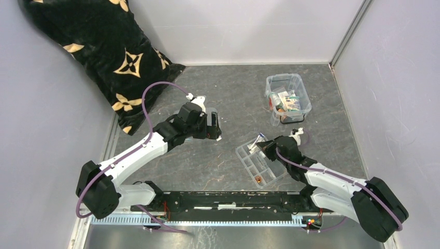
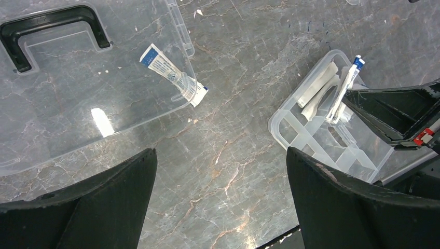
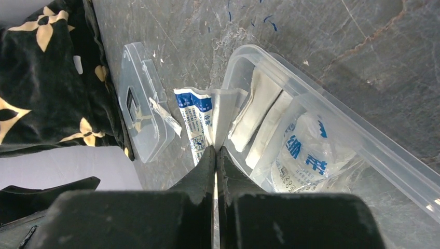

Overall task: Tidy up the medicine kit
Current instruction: Place the medical item at the medicine box compartment, then pick up the medical item at the center of the board, then place the medical item at the medicine box compartment.

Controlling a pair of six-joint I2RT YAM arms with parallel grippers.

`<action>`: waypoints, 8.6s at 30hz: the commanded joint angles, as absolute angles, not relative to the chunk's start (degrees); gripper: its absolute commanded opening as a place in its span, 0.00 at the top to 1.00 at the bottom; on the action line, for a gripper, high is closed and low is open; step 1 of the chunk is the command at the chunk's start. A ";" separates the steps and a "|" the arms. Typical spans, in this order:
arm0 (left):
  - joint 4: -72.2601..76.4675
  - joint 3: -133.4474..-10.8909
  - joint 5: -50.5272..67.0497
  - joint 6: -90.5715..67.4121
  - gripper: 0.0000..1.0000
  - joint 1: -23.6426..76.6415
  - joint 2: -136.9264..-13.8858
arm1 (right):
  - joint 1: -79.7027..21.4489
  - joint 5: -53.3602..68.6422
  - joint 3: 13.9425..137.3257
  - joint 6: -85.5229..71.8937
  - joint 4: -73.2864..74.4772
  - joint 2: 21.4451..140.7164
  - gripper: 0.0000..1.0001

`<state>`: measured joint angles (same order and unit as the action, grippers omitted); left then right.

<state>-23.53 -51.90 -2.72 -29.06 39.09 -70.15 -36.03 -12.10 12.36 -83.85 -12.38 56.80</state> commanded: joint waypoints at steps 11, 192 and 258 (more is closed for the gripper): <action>-22.95 -53.37 -5.43 -29.91 0.00 39.37 -69.43 | -36.86 -12.48 13.11 -86.64 -14.97 59.09 0.83; -28.95 -51.77 8.96 -24.32 0.00 6.50 -68.82 | -38.71 -7.76 45.02 13.04 25.40 67.27 1.00; -29.20 -51.46 11.26 -23.98 0.00 6.59 -68.35 | -38.76 -4.80 43.42 -24.81 22.15 58.07 0.54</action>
<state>-29.93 -50.81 12.03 -25.87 6.50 -70.39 -38.87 -1.56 41.36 -5.69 15.94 57.54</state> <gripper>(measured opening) 0.996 0.440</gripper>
